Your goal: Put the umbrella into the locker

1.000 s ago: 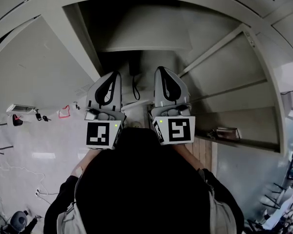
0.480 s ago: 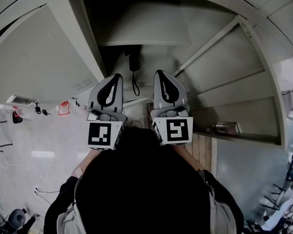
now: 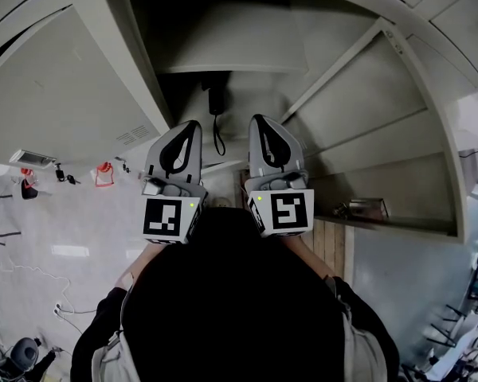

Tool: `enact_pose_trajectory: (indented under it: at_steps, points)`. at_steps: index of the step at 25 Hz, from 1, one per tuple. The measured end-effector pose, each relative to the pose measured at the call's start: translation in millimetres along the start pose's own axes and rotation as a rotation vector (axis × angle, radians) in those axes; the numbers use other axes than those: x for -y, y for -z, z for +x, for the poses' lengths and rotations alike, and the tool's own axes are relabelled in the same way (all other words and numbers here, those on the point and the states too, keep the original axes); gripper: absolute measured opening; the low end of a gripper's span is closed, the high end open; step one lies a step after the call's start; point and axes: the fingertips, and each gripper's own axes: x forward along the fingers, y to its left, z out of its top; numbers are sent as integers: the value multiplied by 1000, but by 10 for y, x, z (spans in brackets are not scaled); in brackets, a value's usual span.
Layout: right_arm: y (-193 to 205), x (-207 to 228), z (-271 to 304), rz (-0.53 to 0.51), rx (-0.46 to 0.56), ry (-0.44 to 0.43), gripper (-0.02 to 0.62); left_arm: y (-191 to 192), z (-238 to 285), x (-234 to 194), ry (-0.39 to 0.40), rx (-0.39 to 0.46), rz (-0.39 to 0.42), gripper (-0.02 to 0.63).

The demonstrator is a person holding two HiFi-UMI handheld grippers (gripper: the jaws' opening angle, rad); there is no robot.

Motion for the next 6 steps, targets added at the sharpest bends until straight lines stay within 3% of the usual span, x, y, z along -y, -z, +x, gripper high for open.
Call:
enact_pose_trajectory:
  at_steps: [6]
  points:
    - [35, 36, 9, 7, -3, -14, 3, 11, 44, 48, 3, -1, 6, 6]
